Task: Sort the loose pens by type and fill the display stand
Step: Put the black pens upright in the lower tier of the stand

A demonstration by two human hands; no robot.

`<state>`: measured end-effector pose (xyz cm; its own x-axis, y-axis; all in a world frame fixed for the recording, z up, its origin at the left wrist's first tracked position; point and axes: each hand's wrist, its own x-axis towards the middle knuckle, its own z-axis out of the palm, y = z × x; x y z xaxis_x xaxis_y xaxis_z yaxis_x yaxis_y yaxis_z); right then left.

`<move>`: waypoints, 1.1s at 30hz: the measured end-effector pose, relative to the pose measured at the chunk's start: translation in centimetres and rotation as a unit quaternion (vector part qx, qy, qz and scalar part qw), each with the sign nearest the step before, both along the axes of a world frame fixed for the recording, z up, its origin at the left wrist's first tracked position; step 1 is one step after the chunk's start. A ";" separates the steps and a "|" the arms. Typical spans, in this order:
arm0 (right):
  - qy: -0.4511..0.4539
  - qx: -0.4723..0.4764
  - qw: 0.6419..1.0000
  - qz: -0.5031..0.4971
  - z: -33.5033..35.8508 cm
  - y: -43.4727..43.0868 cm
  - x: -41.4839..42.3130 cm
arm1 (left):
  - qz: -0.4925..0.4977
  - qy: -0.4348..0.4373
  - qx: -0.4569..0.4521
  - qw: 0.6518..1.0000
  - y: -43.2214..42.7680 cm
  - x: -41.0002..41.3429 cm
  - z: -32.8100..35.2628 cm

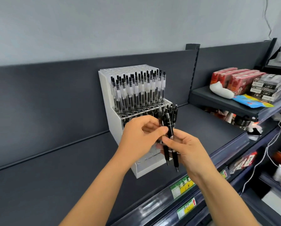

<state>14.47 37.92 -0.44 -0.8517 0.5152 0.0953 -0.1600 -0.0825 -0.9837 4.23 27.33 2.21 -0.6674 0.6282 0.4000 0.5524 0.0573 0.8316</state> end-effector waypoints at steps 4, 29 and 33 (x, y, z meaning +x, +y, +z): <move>0.021 0.043 0.996 -0.082 -0.1 0.1 -0.2 | 0.075 0.063 0.043 0.994 -0.9 -1.0 0.2; 0.047 0.090 0.973 -0.208 0.3 0.3 0.4 | 0.137 0.205 -0.225 0.943 1.6 -1.3 -1.5; 0.071 0.093 0.974 -0.194 1.4 0.1 -0.8 | 0.029 0.163 -0.097 0.981 -0.8 -1.2 -0.7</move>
